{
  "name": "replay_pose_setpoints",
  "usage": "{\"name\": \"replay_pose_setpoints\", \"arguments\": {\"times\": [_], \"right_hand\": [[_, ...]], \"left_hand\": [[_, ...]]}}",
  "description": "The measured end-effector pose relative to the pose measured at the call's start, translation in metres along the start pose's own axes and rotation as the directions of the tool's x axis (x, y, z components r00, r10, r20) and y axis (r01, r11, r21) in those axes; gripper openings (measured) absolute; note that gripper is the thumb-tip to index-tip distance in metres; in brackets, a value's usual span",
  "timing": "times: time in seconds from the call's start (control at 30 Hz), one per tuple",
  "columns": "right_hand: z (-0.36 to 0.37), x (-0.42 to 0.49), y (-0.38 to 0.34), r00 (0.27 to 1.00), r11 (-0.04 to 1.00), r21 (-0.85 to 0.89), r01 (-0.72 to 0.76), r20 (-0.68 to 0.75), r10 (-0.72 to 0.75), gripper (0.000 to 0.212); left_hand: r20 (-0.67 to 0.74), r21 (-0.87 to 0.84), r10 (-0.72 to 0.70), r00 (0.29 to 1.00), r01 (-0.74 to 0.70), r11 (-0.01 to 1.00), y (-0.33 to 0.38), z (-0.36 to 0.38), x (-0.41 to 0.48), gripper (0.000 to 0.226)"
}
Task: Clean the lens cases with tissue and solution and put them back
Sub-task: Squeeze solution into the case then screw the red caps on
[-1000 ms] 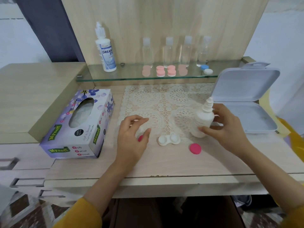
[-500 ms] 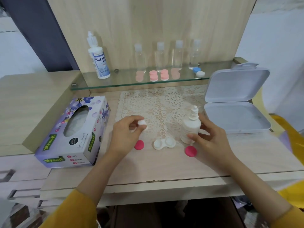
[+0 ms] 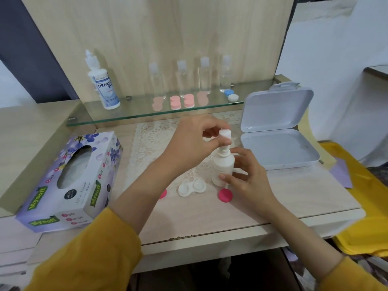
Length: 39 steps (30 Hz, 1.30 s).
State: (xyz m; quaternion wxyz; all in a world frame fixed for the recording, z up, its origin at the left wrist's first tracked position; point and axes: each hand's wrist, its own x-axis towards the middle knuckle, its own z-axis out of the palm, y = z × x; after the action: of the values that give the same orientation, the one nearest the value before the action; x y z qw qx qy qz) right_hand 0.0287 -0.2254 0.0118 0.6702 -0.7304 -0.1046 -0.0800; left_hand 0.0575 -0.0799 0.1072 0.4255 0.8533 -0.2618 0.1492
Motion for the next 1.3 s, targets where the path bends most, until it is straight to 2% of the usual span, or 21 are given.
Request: {"name": "replay_pose_setpoints", "arguments": {"times": [0.23, 0.37, 0.43, 0.57, 0.63, 0.7, 0.77, 0.83, 0.9, 0.97, 1.0, 1.03, 1.13, 1.2, 1.3], "right_hand": [[-0.001, 0.000, 0.000, 1.000, 1.000, 0.015, -0.007, -0.009, 0.007, 0.048], [0.000, 0.001, 0.000, 1.000, 1.000, 0.022, -0.017, -0.015, 0.017, 0.049], [0.000, 0.000, -0.001, 1.000, 0.999, 0.027, -0.022, -0.014, 0.022, 0.048], [0.000, 0.000, -0.003, 1.000, 0.999, 0.032, -0.028, -0.009, 0.028, 0.047], [0.000, 0.000, -0.003, 0.999, 0.999, 0.034, -0.036, -0.011, 0.037, 0.048], [0.000, 0.000, -0.003, 0.999, 0.998, 0.043, -0.050, -0.014, 0.051, 0.047], [0.000, 0.000, -0.002, 0.999, 0.998, 0.045, -0.051, -0.017, 0.052, 0.048], [0.000, -0.001, -0.003, 0.999, 0.998, 0.046, -0.047, -0.016, 0.048, 0.048], [0.001, -0.001, -0.004, 0.999, 0.998, 0.052, -0.045, -0.013, 0.046, 0.048], [0.000, 0.000, -0.004, 0.999, 0.998, 0.048, -0.044, -0.011, 0.044, 0.048], [0.000, 0.000, -0.004, 0.999, 0.998, 0.049, -0.046, -0.011, 0.046, 0.047], [0.000, 0.000, -0.004, 0.999, 0.998, 0.050, -0.048, -0.012, 0.049, 0.047], [0.000, 0.000, -0.003, 0.999, 0.998, 0.048, -0.047, -0.014, 0.048, 0.046], [0.000, 0.000, -0.003, 0.999, 0.999, 0.036, -0.038, -0.013, 0.039, 0.046], [0.000, 0.001, -0.003, 1.000, 0.999, 0.029, -0.024, -0.018, 0.024, 0.051]], "left_hand": [[0.042, 0.053, -0.022, 0.999, 0.020, 0.998, -0.003, 0.004, 0.000, 0.023], [0.275, 0.040, -0.115, 0.955, 0.108, 0.993, 0.000, -0.003, 0.004, 0.038], [0.337, 0.039, -0.148, 0.930, 0.144, 0.989, 0.002, -0.006, 0.007, 0.042], [0.171, 0.135, -0.165, 0.971, 0.143, 0.981, 0.008, -0.002, 0.010, 0.026], [0.149, 0.155, -0.148, 0.978, 0.125, 0.980, 0.008, 0.000, 0.011, 0.017], [0.230, 0.153, -0.137, 0.963, 0.103, 0.983, 0.008, -0.003, 0.013, 0.014], [0.350, 0.125, -0.132, 0.927, 0.094, 0.988, 0.008, -0.009, 0.015, 0.029], [0.392, 0.120, -0.136, 0.910, 0.096, 0.988, 0.009, -0.010, 0.015, 0.035], [0.301, 0.168, -0.136, 0.944, 0.088, 0.982, 0.007, -0.004, 0.012, 0.033], [0.164, 0.217, -0.105, 0.981, 0.068, 0.974, 0.005, 0.003, 0.009, 0.021], [0.141, 0.204, -0.102, 0.985, 0.072, 0.976, 0.004, 0.004, 0.008, 0.016], [0.164, 0.169, -0.109, 0.980, 0.081, 0.982, 0.003, 0.004, 0.008, 0.014], [0.301, 0.061, -0.128, 0.945, 0.115, 0.992, 0.002, -0.001, 0.009, 0.033], [0.254, 0.066, -0.112, 0.961, 0.098, 0.993, 0.001, -0.001, 0.008, 0.035], [0.100, 0.089, -0.097, 0.990, 0.088, 0.992, 0.000, 0.003, 0.007, 0.021]]}}
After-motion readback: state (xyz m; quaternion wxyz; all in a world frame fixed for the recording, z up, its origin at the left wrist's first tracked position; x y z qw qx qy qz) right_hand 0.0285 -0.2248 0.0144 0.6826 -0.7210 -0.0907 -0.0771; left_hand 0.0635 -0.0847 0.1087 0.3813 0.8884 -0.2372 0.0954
